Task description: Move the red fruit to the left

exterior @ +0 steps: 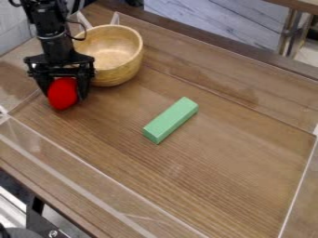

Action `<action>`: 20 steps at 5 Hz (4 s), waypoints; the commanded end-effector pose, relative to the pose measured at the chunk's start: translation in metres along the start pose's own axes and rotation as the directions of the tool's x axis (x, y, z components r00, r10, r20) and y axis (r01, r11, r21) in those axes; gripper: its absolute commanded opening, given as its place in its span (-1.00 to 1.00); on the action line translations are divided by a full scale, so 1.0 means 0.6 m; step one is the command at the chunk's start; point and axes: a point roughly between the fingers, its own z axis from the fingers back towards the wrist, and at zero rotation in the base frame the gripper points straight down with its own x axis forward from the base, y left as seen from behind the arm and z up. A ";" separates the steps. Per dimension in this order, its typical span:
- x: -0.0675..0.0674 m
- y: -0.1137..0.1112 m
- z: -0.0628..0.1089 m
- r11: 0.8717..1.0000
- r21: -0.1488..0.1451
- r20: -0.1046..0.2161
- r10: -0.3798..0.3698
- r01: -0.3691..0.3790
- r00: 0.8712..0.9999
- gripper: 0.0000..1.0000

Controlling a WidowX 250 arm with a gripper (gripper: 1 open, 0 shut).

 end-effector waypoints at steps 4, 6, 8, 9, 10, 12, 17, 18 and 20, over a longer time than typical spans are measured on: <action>0.013 -0.011 0.055 0.998 -0.065 0.058 -0.012 0.015 0.998 1.00; 0.025 -0.014 0.109 0.993 -0.104 0.076 -0.045 0.053 0.996 1.00; 0.040 -0.019 0.102 0.993 -0.102 0.067 -0.053 0.059 0.996 1.00; 0.035 -0.011 0.092 0.994 -0.098 0.061 -0.034 0.039 0.998 1.00; 0.029 -0.004 0.086 0.995 -0.094 0.056 -0.014 0.020 0.998 1.00; 0.020 0.015 0.082 0.995 -0.090 0.045 -0.035 0.039 0.998 1.00; 0.034 -0.054 0.218 0.987 -0.145 0.079 -0.053 0.064 0.995 1.00; 0.027 -0.071 0.227 0.986 -0.153 0.074 -0.060 0.070 0.995 1.00; 0.048 -0.068 0.261 0.987 -0.160 0.052 -0.007 0.015 0.999 1.00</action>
